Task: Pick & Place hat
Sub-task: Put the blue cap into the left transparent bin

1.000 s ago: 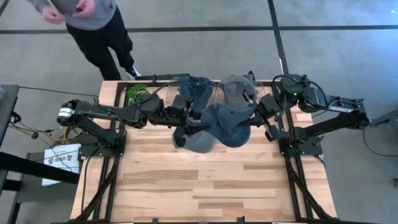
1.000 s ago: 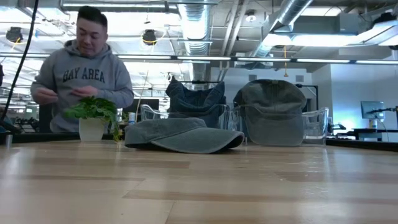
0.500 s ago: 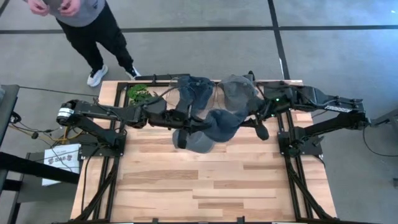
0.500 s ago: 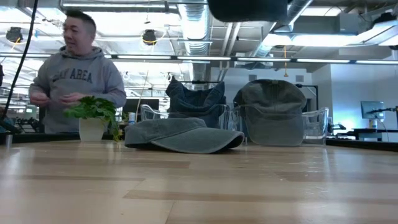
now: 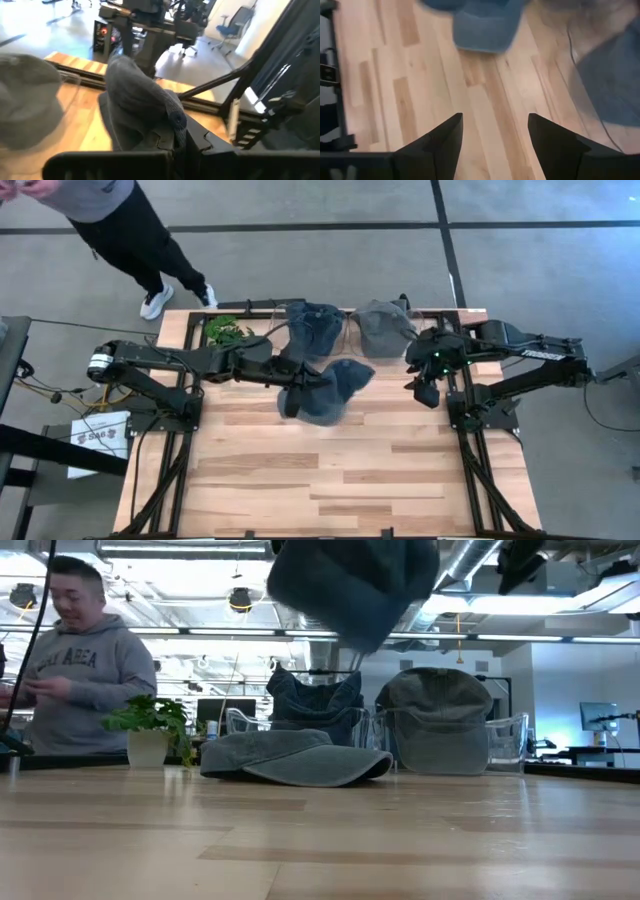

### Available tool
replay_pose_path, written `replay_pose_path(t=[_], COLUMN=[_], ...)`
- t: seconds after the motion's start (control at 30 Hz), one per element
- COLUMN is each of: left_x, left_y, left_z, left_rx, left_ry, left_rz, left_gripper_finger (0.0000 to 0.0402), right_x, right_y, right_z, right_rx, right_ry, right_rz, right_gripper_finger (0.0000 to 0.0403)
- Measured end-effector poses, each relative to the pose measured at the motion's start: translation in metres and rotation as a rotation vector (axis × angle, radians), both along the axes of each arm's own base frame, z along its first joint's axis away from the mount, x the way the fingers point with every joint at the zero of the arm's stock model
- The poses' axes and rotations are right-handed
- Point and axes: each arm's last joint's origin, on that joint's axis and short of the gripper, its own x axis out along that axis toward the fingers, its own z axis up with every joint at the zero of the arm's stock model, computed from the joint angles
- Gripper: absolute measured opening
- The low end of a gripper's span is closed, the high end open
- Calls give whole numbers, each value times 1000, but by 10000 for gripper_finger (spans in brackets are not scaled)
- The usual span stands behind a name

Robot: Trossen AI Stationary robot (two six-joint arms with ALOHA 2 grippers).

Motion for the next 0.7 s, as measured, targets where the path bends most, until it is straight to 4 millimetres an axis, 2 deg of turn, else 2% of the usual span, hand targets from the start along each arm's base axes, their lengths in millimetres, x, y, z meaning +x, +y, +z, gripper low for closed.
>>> replay_pose_path(t=[0.33, 0.43, 0.57, 0.7], left_x=[-6, -10, -20, -32], left_y=[47, 68, 100, 132], left_z=[-12, -18, -35, -35], left_rx=[117, 137, 119, 168], left_ry=[91, 94, 72, -49], left_rz=[14, -9, -36, -56], left_gripper_finger=[2, 2, 2, 2], right_x=[2, 1, 1, 2], right_y=[11, 12, 14, 13], right_z=[1, 1, 1, 2], right_rx=[-39, -75, -86, -56], right_ry=[-18, -27, -43, -62], right_rz=[-96, -163, -245, -340], right_gripper_finger=[191, 181, 170, 164])
